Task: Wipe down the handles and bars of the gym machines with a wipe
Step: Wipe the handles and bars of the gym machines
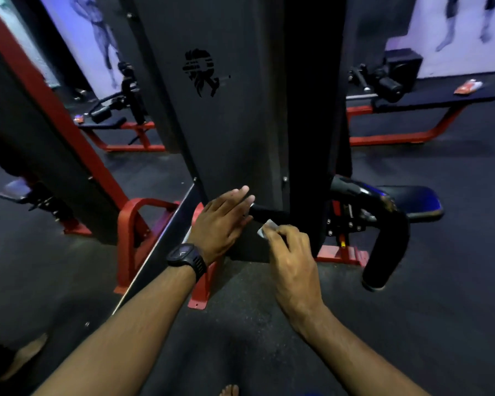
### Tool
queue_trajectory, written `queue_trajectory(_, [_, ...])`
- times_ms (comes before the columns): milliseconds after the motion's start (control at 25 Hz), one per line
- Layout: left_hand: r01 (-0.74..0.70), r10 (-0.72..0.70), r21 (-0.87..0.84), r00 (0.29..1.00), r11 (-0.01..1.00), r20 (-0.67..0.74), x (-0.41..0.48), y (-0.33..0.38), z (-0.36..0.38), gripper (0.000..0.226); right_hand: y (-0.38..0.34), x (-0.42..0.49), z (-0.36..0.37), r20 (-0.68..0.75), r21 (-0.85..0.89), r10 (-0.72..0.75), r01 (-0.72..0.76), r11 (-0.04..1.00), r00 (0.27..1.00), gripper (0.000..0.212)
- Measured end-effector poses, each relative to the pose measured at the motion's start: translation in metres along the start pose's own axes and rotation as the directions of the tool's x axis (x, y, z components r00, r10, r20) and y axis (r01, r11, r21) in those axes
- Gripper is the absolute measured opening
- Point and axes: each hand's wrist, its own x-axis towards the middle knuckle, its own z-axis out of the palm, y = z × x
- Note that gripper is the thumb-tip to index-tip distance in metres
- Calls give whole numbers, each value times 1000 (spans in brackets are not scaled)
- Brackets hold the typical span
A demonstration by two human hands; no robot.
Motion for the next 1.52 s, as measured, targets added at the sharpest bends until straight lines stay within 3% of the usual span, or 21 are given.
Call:
queue_trajectory(160, [-191,181,-127,980,973,-87,8,-46,22,35,-24,6,40,-199,-123,117,-143,982,973,43])
queue_trajectory(360, [-425,381,-253,901,869,-206,22,-71,45,28,-42,26,58,-466,-223,294,-433,873,834,32])
queue_trajectory(400, [-444,391,-279,892,852,-225,23,-72,47,27,-49,35,63,-466,-214,319,-455,865,826,32])
queue_trajectory(560, [-462,398,-383,886,800,-236,27,-71,54,28,-60,53,69,-319,-377,251,-365,851,914,40])
queue_trajectory(720, [-445,389,-380,895,811,-219,26,-71,60,29,-57,54,55,-453,-301,414,-573,762,789,32])
queue_trajectory(880, [-428,378,-395,903,812,-202,25,-71,59,29,-67,71,58,-287,-421,415,-503,755,864,39])
queue_trajectory(1000, [-463,399,-383,886,799,-237,27,-70,61,27,-65,67,52,-420,-310,488,-626,716,765,39])
queue_trajectory(1040, [-462,392,-403,886,790,-247,27,-70,63,26,-71,70,57,-396,-306,505,-629,714,767,41])
queue_trajectory(1160, [-483,386,-437,874,759,-297,26,-78,68,26,-74,66,74,-299,-431,374,-474,768,878,39])
queue_trajectory(1200, [-506,405,-438,861,744,-307,29,-81,70,26,-64,63,71,-364,-427,332,-472,771,870,38])
queue_trajectory(1240, [-525,427,-439,850,730,-307,32,-83,73,26,-57,60,70,-496,-381,324,-537,752,806,36])
queue_trajectory(1280, [-539,445,-440,842,718,-303,34,-84,74,27,-56,60,72,-614,-264,373,-626,734,696,34])
queue_trajectory(1320, [-551,458,-446,834,705,-308,35,-85,76,28,-61,63,77,-654,-186,414,-665,723,633,33])
queue_trajectory(1360, [-563,464,-457,827,689,-319,36,-86,78,28,-68,71,85,-638,-204,421,-669,715,645,35])
queue_trajectory(1440, [-572,464,-471,820,672,-335,38,-89,81,29,-75,77,95,-489,-354,427,-620,700,761,38])
queue_trajectory(1480, [-574,466,-477,819,666,-336,38,-90,82,29,-74,77,92,-509,-338,442,-643,687,739,38])
queue_trajectory(1520, [-576,463,-485,817,658,-343,39,-90,83,28,-71,78,88,-583,-273,472,-707,653,661,35])
